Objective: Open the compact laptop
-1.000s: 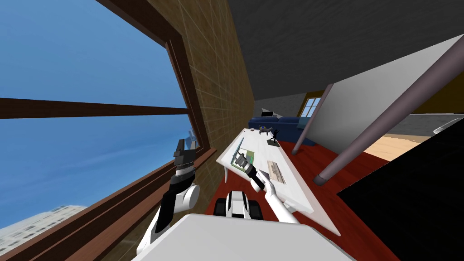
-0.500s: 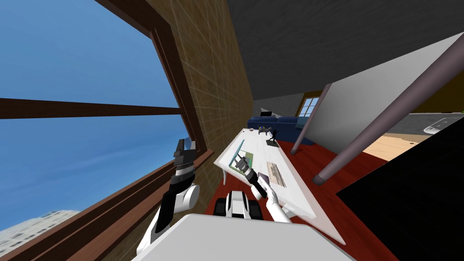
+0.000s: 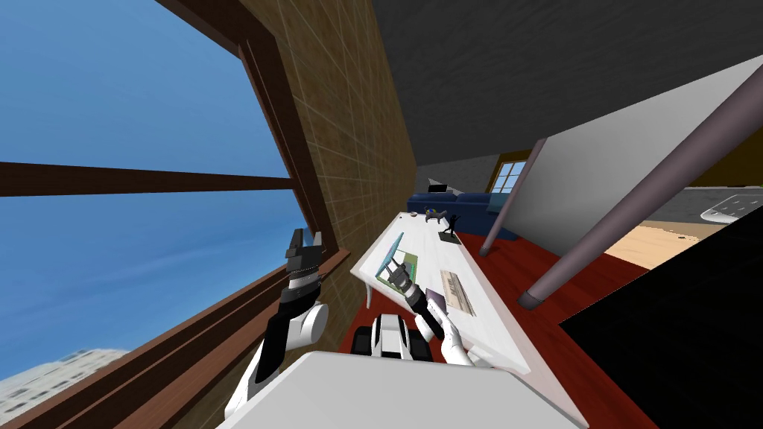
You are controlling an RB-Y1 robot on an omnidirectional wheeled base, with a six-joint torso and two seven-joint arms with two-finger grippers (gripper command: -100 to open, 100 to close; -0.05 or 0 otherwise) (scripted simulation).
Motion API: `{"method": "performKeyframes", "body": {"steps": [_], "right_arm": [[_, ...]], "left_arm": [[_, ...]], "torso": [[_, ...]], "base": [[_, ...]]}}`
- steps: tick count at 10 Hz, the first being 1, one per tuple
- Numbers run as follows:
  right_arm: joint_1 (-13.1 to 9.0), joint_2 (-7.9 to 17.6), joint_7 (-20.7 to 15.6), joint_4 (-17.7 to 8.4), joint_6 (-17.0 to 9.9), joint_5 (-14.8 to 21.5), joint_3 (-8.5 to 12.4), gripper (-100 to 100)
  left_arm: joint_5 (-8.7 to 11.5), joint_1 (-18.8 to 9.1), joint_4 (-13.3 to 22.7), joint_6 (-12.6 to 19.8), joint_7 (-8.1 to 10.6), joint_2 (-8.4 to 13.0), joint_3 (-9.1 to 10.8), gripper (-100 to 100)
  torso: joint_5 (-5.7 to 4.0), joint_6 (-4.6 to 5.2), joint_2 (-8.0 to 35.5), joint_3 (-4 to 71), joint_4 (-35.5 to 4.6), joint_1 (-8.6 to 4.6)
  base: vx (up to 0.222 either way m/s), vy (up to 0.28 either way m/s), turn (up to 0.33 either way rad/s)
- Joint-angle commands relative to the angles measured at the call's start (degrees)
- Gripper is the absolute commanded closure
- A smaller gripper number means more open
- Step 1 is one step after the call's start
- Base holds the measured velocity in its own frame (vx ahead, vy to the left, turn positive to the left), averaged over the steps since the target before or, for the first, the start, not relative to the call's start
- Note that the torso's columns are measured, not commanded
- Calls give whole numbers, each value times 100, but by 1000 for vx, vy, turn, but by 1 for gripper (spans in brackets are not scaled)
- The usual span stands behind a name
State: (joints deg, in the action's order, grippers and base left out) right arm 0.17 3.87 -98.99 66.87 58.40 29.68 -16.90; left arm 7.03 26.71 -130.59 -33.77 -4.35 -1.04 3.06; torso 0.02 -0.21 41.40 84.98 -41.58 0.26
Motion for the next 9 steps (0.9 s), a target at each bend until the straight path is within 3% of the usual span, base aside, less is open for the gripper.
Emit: {"method": "performKeyframes", "body": {"steps": [1, 2, 3, 4, 6, 7, 9], "right_arm": [[105, -15, -90, -291, 395, -24, -11, 100], [284, -41, -234, -514, 663, -127, 7, 100], [284, -41, -234, -544, 926, -127, 7, 100], [415, -68, -378, -796, 1175, -230, 24, 100], [463, -68, -378, -796, 1457, -230, 24, 100], [642, -95, -522, -1049, 1672, -333, 42, 100], [642, -95, -522, -1049, 1988, -333, 42, 100]], "left_arm": [[0, 0, 0, 0, 0, 0, 0, 0], [0, -1, 0, 0, 0, 0, 0, 0], [0, 0, 0, 0, 0, 0, 0, 0], [0, 0, 0, 0, 0, 0, 0, 0], [0, -1, 0, 0, 0, 0, 0, 0], [0, -1, 0, 0, 0, 0, 0, 0], [0, 0, 0, 0, 0, 0, 0, 0]], "torso": [[0, -6, -4, 4, 0, 7], [1, -12, -8, 5, 2, 15], [1, 0, -29, 13, 18, 10], [0, -10, -32, -4, -3, 9], [-2, -4, -40, -31, -25, 22], [1, -11, -41, -31, -35, 24], [-1, -10, -44, -23, -26, 44]], "base": [[27, -2, -9], [68, 13, 30], [5, 11, -23], [3, 11, -26], [1, 3, -5], [0, 0, 0], [2, 8, -11]]}}
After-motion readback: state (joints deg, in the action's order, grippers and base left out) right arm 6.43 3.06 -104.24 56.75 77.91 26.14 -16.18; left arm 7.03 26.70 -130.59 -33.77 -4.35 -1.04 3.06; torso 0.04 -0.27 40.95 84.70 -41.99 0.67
